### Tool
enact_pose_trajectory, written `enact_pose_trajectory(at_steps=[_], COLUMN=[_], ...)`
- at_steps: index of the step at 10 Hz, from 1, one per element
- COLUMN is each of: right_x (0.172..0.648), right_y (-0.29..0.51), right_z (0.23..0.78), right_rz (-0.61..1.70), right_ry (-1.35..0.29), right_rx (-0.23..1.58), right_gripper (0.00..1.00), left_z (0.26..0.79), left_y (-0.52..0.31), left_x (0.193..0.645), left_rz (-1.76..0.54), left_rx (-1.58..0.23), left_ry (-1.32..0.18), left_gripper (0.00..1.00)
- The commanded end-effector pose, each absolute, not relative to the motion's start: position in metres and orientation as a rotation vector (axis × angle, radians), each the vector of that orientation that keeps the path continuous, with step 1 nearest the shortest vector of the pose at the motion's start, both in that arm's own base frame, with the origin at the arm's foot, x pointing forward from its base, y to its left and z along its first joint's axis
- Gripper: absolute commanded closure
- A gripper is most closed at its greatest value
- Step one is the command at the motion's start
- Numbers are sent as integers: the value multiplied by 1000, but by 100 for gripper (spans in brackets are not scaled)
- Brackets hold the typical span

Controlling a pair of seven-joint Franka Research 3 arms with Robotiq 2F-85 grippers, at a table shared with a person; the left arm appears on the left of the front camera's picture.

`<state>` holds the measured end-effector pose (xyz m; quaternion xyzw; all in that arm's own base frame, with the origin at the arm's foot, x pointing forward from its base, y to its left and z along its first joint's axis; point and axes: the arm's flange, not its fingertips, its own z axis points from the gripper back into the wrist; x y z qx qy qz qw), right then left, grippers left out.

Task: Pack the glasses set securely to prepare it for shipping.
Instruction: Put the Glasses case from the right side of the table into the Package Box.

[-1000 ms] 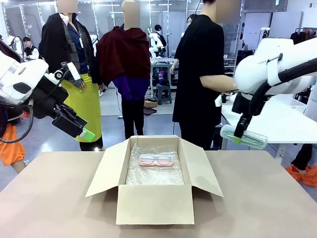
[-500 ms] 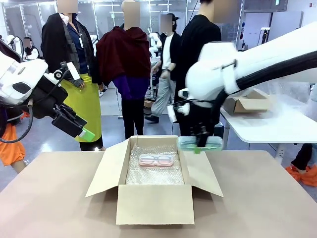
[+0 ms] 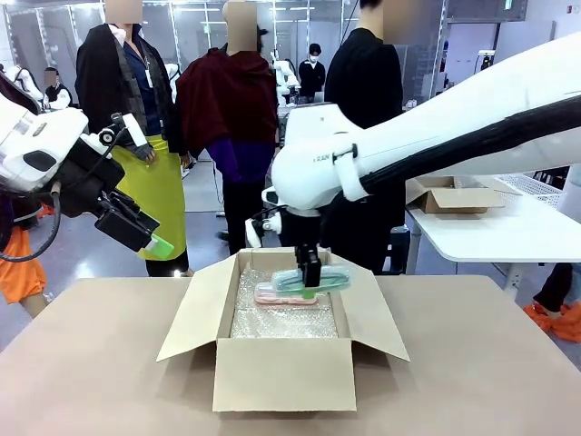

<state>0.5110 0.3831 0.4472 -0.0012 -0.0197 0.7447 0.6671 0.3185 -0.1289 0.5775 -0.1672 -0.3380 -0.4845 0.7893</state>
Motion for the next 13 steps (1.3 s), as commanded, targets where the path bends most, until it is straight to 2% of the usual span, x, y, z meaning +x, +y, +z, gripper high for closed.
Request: enact_pose_trajectory(at_steps=[1, 5, 8, 9, 10, 11, 13], right_x=[512, 515, 516, 518, 520, 523, 524], right_y=[410, 416, 411, 402, 398, 393, 388], right_z=[434, 384, 357, 351, 348, 348, 354], right_rz=[1588, 1553, 1538, 1522, 1513, 1500, 1486], right_ry=[-22, -14, -31, -56, -61, -63, -70], right_rx=[29, 156, 129, 130, 138, 139, 139], right_gripper=[72, 72, 72, 25, 9, 0, 0], left_z=[578, 578, 578, 578, 578, 578, 578], left_y=[-126, -126, -126, -126, -126, -126, -126], left_x=[317, 317, 317, 317, 317, 317, 317], left_rz=[-1062, -1062, -1062, -1062, -1062, -1062, -1062], left_rx=[-376, -376, -376, -376, -376, -376, -376], left_ry=[-728, -728, -728, -728, -728, -728, -728], left_gripper=[0, 0, 0, 0, 0, 0, 0])
